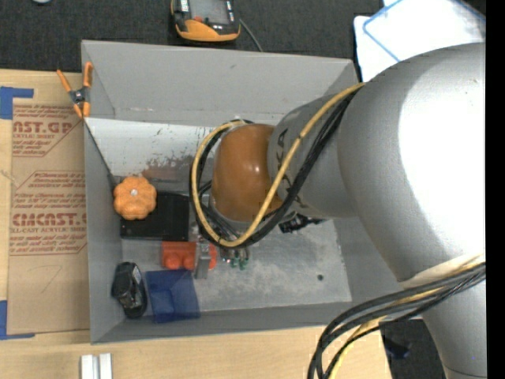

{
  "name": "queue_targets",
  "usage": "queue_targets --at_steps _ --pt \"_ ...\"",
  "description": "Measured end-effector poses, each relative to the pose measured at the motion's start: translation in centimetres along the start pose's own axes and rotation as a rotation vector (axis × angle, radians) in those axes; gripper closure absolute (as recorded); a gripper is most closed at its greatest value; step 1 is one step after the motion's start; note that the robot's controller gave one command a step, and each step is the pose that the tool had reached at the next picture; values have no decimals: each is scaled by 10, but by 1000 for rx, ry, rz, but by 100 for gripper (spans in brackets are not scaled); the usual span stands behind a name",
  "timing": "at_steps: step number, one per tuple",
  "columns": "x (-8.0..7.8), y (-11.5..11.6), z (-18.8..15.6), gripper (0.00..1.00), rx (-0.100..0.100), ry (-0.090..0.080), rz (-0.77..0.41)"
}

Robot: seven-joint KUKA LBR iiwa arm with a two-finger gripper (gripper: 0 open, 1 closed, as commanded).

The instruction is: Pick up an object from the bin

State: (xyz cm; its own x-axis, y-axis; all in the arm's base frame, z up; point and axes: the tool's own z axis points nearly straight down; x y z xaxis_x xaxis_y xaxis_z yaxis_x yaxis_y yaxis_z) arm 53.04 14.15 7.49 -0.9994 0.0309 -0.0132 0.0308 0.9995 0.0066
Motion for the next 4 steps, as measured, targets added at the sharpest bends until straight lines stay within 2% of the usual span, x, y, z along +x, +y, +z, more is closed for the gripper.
queue_targets --at_steps 1,2,3,4 --pt "-2 11 -39 100 -2 -4 -36" --pt "-2 24 -76 100 -2 0 -22" --pt "-1 24 -95 100 4 15 -17" --pt "39 16 -76 100 1 10 -179"
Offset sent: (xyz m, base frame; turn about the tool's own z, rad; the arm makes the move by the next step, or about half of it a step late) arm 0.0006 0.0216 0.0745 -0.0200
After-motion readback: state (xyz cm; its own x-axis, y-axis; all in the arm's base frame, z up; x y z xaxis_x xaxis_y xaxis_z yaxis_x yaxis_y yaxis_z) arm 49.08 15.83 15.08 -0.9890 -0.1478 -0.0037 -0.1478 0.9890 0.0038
